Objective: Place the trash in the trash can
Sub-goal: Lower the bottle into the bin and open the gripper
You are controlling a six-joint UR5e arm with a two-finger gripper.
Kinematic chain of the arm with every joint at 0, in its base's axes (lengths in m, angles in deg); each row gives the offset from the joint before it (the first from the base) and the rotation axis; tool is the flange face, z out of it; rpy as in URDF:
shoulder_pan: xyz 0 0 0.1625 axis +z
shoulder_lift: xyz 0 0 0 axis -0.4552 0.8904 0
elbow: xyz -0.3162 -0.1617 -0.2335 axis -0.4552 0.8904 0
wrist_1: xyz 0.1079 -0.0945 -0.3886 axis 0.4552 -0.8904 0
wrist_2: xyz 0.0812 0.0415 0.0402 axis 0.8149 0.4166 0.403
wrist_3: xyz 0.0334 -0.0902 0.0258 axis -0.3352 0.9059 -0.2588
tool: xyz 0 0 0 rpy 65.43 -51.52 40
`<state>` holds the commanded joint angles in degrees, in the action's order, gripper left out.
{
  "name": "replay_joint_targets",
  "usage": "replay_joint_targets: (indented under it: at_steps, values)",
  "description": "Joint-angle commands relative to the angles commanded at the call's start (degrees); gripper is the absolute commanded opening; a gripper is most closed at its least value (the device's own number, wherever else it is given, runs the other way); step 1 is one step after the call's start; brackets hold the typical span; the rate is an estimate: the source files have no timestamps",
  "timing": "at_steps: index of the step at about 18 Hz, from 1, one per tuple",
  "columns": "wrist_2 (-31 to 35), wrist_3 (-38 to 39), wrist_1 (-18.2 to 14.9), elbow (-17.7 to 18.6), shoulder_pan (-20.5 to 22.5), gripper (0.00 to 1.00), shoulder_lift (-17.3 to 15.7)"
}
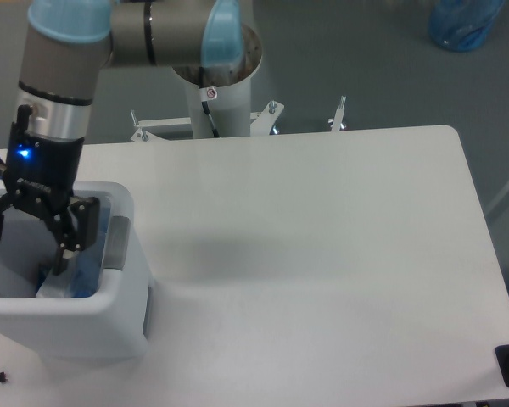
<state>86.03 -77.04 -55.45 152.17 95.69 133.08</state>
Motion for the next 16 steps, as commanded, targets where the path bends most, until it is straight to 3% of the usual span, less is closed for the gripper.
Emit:
replay_joint_targets:
  at_steps: [5,8,16]
  values:
    - [0.2,-0.3,0.0,-1.1,6.4,1.0,-1.0]
    - [0.2,-4.9,-0.3,-1.6,10.2,1.0,-1.1]
    - [0.6,-13.2,-0.8,-3.4,15.1,1.0,-1.5]
